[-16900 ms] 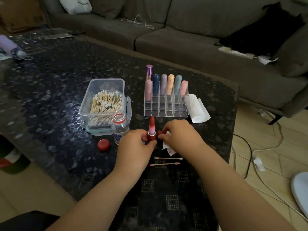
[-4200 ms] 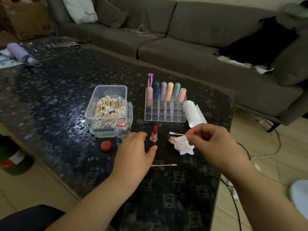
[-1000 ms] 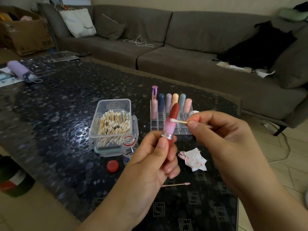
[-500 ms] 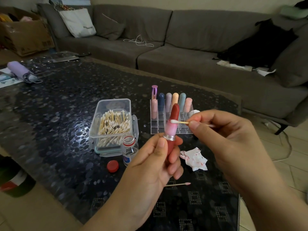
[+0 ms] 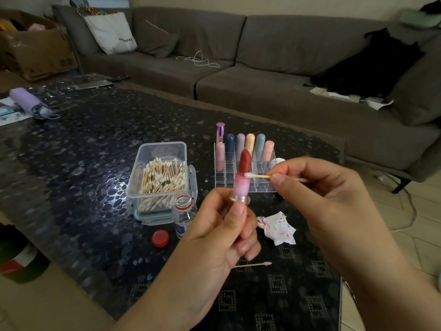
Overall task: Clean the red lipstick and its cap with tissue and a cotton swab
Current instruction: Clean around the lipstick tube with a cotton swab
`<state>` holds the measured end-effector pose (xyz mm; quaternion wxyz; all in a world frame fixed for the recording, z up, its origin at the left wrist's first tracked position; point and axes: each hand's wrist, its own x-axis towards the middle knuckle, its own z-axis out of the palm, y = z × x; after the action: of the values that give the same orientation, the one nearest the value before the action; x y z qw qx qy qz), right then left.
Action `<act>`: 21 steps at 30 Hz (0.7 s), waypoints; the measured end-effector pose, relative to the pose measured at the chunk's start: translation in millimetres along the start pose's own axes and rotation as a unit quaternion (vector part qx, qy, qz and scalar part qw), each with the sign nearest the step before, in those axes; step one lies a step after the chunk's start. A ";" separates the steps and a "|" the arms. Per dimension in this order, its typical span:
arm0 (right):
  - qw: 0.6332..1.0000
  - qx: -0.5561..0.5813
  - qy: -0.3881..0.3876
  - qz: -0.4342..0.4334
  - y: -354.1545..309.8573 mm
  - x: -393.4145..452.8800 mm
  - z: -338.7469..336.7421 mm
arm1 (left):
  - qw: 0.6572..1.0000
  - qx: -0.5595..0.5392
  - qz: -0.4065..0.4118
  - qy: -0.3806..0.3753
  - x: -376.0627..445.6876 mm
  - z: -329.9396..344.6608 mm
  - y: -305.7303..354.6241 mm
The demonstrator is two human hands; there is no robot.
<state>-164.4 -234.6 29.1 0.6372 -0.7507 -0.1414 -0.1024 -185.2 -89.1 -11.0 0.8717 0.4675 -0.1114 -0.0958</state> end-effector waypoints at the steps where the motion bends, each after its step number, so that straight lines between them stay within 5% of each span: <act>1: 1.000 0.000 -0.002 0.001 -0.4 -0.1 0.4 | 1.000 0.002 0.000 -0.002 -0.1 -0.2 -0.2; 21: 1.000 -0.008 -0.002 0.010 1.8 1.2 -2.0 | 1.000 0.014 0.001 0.003 1.7 -0.3 -3.1</act>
<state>-162.6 -236.7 28.2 0.6321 -0.7572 -0.1340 -0.0956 -183.7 -91.0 -13.6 0.8655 0.4798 -0.1109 -0.0920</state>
